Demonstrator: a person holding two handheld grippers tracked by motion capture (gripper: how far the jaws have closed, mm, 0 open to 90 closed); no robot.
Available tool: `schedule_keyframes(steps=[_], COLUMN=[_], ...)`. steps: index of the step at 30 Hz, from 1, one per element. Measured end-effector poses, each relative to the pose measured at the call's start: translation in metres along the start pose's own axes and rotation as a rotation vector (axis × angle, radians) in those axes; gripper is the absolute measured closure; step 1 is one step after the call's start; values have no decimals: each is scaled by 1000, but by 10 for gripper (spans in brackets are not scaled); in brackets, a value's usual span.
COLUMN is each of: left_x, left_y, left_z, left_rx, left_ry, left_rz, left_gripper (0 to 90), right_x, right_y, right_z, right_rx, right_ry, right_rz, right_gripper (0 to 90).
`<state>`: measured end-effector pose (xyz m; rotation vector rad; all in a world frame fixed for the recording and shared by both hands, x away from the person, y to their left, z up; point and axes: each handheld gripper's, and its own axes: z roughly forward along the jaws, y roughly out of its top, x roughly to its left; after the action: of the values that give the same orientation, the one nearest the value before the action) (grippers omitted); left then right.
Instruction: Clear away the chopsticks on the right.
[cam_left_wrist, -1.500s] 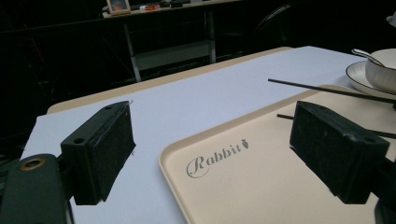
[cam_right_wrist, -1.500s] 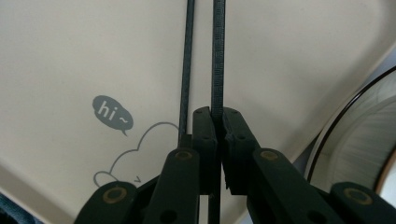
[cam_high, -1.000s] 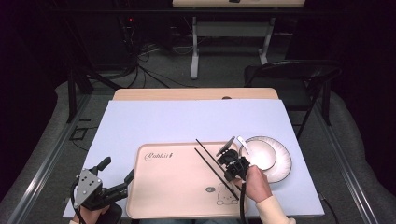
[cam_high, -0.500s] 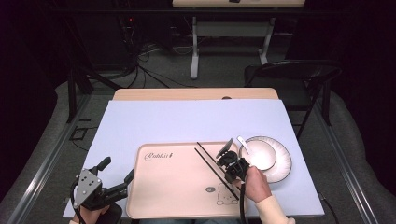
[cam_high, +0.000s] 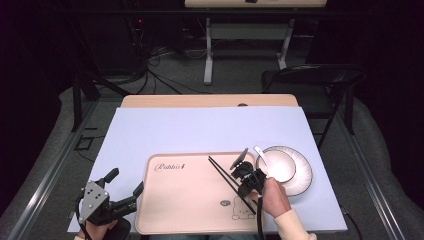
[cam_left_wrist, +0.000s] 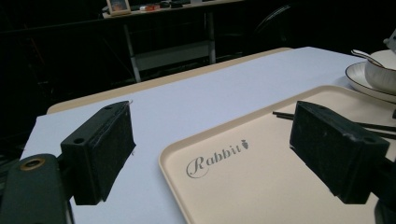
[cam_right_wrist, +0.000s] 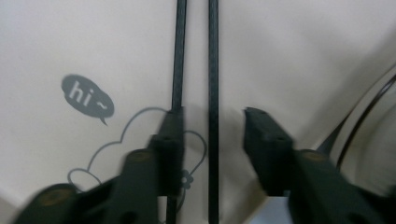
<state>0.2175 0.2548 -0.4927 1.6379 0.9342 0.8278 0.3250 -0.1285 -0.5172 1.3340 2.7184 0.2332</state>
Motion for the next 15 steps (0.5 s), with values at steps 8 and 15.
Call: schedule_keyframes(steps=[8,15], left_x=[0,-1], left_y=[0,0], left_z=[0,0], left_rx=[-1,3], left_ry=[1,1], left_rz=[0,2], left_gripper=[136,136], right_x=[-3,-15], right_y=[-4,-11], right_z=[-25,-42], right_rx=[-202,-355], right_ry=[-57,-74], right_rz=[-47,-105], right_gripper=[165,3])
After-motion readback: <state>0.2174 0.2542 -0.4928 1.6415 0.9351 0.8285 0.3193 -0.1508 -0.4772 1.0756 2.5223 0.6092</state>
